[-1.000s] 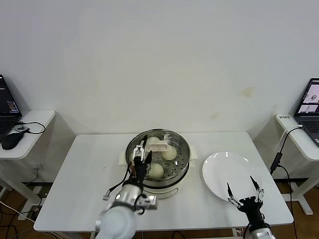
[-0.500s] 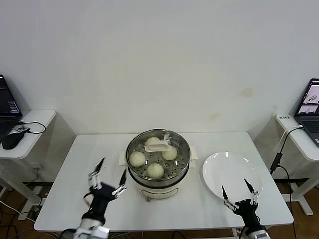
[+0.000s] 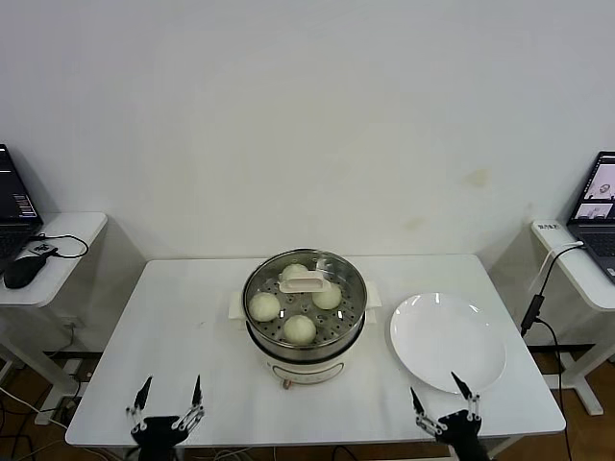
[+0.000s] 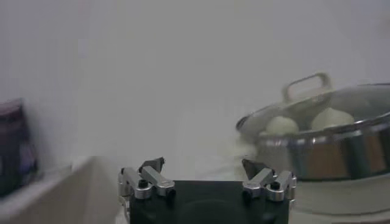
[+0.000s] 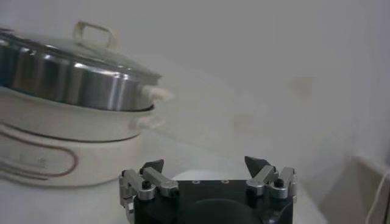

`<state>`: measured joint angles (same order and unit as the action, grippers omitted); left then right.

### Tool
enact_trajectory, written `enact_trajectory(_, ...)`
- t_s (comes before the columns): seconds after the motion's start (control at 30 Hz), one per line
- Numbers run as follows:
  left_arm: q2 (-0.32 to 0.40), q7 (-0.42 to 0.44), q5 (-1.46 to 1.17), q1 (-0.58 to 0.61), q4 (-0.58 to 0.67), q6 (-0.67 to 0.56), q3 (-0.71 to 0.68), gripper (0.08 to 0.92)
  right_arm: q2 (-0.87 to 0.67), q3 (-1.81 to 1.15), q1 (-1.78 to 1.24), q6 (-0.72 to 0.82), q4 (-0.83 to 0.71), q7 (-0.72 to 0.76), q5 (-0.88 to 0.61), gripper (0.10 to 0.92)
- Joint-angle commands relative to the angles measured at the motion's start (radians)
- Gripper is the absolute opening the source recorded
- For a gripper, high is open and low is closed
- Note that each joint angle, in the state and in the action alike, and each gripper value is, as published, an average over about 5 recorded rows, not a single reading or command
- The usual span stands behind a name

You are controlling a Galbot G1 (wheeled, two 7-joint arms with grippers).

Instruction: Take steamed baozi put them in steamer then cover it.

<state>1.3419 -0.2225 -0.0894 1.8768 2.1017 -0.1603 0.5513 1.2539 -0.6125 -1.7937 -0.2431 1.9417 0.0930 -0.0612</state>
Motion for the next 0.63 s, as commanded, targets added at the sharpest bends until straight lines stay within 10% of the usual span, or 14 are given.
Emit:
enact_trajectory(0.03,0.03,-0.018,-0.176,0.079,-0.062,-0.103,0.039,0.823,-0.019,0.04,-0.045,0.035,0.042,0.008,-0.048,0.822)
enact_trajectory(0.63,0.037,0.006,-0.14,0.091,-0.057,-0.099,0.017,0.823,-0.008,0.081,-0.064,0.074,0.062,0.005,-0.078,0.822)
